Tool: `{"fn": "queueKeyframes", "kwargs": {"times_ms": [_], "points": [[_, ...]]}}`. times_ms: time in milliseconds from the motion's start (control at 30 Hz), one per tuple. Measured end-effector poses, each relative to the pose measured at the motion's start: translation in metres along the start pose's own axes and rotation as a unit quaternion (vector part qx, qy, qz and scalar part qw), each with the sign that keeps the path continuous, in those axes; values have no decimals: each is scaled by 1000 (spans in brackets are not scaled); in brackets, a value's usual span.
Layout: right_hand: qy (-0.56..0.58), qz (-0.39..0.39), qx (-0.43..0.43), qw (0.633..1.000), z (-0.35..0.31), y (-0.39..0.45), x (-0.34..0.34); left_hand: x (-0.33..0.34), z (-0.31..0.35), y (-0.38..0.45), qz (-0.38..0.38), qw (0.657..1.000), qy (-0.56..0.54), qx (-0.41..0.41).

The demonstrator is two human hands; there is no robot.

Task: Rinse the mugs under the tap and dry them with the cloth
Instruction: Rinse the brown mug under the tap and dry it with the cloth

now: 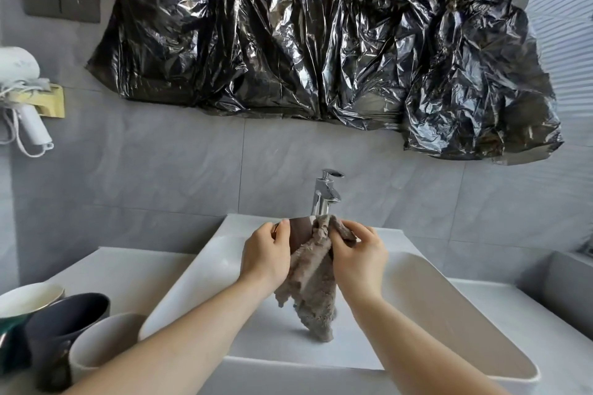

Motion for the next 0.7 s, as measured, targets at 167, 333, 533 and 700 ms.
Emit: {"fn": "queueKeyframes", "kwargs": {"times_ms": [167, 333, 533, 700], "points": [[38, -93, -73, 992, -20, -19, 10, -2, -3, 2, 4, 1000, 14, -13], [-17, -141, -205, 969, -29, -35, 22, -3, -5, 6, 4, 999, -11, -31], [23, -125, -114, 985, -15, -22, 16, -9, -2, 7, 34, 997, -54, -36], [30, -168, -200, 965, -33, -37, 20, -9, -5, 8, 33, 998, -40, -44]]}}
Point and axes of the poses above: each hand's wrist, its own y-axis towards the middle knuckle, its own x-axis out of the palm, z = x × y, the point moved 6 cm from there along y, towards the middle knuckle, and after that the axes turned 15 degrees about z, right-handed, at the moved point
